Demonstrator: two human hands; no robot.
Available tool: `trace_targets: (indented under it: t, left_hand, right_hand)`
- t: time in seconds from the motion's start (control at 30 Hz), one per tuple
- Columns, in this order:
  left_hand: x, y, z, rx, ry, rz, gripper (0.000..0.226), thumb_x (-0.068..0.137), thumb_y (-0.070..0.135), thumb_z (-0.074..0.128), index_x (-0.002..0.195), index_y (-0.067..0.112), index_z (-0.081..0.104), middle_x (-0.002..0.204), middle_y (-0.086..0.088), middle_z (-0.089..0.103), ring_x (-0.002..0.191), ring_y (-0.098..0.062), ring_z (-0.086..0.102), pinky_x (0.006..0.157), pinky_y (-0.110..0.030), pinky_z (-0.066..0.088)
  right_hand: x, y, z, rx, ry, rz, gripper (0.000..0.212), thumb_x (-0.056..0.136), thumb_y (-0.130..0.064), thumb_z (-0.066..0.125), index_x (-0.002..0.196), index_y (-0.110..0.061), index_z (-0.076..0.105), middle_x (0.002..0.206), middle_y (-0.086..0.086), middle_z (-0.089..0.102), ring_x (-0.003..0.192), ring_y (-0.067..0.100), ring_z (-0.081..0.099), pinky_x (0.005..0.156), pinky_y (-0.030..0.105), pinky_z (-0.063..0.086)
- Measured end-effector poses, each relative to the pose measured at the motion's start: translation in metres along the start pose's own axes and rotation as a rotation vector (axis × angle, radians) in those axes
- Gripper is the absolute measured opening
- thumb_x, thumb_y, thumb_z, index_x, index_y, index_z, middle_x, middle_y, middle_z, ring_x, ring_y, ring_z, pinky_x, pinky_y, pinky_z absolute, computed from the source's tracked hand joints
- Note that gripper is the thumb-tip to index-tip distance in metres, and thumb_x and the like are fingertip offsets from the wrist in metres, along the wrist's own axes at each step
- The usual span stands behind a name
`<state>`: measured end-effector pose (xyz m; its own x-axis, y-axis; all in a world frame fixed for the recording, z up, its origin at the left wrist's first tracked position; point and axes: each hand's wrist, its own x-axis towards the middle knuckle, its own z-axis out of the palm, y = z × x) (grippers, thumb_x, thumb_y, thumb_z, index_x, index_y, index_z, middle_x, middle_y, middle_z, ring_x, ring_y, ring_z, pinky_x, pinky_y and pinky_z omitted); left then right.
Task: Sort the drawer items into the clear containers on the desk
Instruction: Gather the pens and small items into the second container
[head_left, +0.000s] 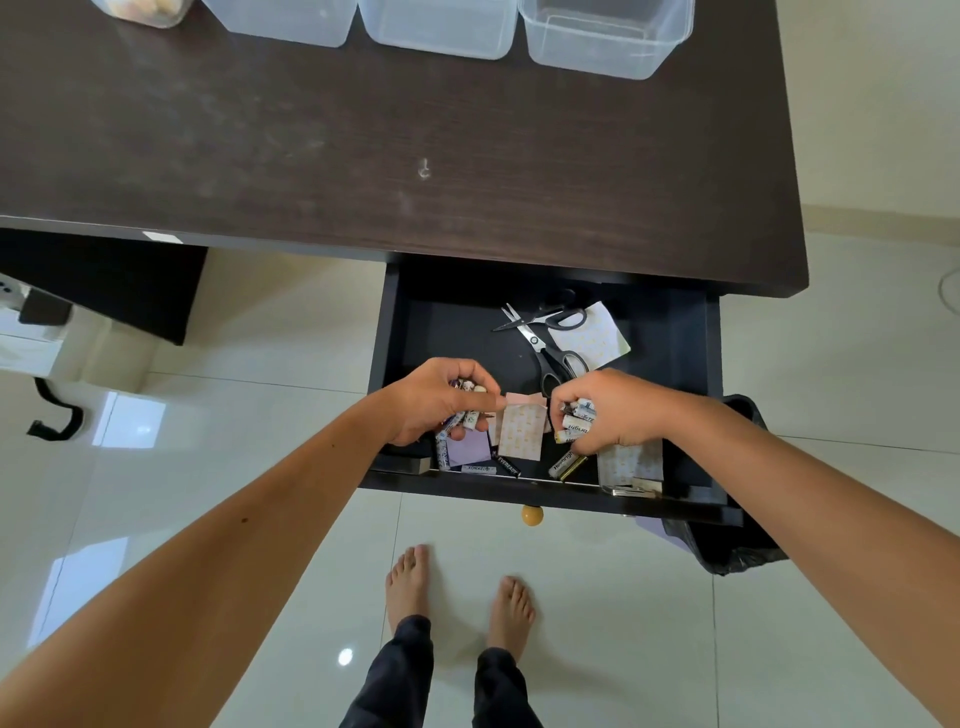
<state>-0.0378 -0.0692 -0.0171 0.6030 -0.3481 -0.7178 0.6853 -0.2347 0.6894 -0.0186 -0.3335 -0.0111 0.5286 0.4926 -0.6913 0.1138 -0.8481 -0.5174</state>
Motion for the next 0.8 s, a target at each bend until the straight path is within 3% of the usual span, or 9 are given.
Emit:
trace_targets:
  t: [0.1, 0.17, 0.33, 0.5, 0.67, 0.8]
  left_hand:
    - [0.000, -0.002, 0.003, 0.110, 0.003, -0.007, 0.021, 0.089, 0.014, 0.079, 0.104, 0.003, 0.069, 0.091, -0.006, 0.072, 0.072, -0.017, 0.067, 0.052, -0.023, 0.051]
    - [0.000, -0.003, 0.004, 0.126, 0.023, -0.007, 0.025, 0.090, 0.016, 0.078, 0.108, 0.001, 0.068, 0.093, -0.006, 0.071, 0.073, -0.018, 0.067, 0.053, -0.022, 0.051]
    - [0.003, -0.002, 0.004, 0.121, 0.041, -0.004, 0.020, 0.091, 0.017, 0.077, 0.105, 0.005, 0.069, 0.099, -0.010, 0.073, 0.072, -0.017, 0.066, 0.053, -0.021, 0.051]
    - [0.004, -0.004, 0.004, 0.151, 0.031, -0.005, 0.013, 0.089, 0.017, 0.080, 0.096, 0.010, 0.071, 0.093, -0.007, 0.072, 0.069, -0.016, 0.065, 0.053, -0.023, 0.050]
    - [0.002, -0.004, 0.005, 0.188, 0.020, 0.004, 0.010, 0.089, 0.016, 0.080, 0.093, 0.011, 0.073, 0.088, -0.001, 0.072, 0.064, -0.015, 0.064, 0.050, -0.021, 0.047]
    - [0.002, -0.004, 0.005, 0.193, 0.022, 0.000, 0.008, 0.089, 0.015, 0.079, 0.092, 0.011, 0.072, 0.086, 0.000, 0.072, 0.063, -0.014, 0.065, 0.050, -0.021, 0.047]
  right_hand:
    - [0.007, 0.001, 0.007, -0.131, -0.053, -0.022, 0.037, 0.076, -0.033, 0.092, 0.108, -0.040, 0.076, 0.104, -0.013, 0.064, 0.099, 0.013, 0.060, 0.082, 0.037, 0.055]
    - [0.009, 0.001, 0.012, -0.216, -0.092, -0.022, 0.044, 0.075, -0.036, 0.093, 0.115, -0.039, 0.075, 0.111, -0.008, 0.064, 0.107, 0.017, 0.059, 0.086, 0.043, 0.058]
    - [0.007, -0.002, 0.021, -0.482, -0.088, -0.154, 0.038, 0.081, -0.027, 0.088, 0.117, -0.028, 0.076, 0.120, -0.009, 0.060, 0.114, 0.019, 0.058, 0.086, 0.043, 0.056]
    - [0.007, 0.000, 0.023, -0.507, -0.060, -0.174, 0.032, 0.084, -0.028, 0.085, 0.112, -0.028, 0.072, 0.111, -0.006, 0.065, 0.108, 0.022, 0.063, 0.081, 0.044, 0.057]
    - [0.002, -0.001, 0.022, -0.545, -0.085, -0.177, 0.037, 0.089, -0.027, 0.081, 0.123, -0.026, 0.070, 0.112, -0.002, 0.065, 0.106, 0.020, 0.061, 0.069, 0.032, 0.040]
    - [0.003, -0.007, 0.023, -0.604, -0.104, -0.165, 0.035, 0.089, -0.023, 0.079, 0.123, -0.023, 0.071, 0.113, 0.001, 0.065, 0.102, 0.023, 0.064, 0.065, 0.033, 0.041]
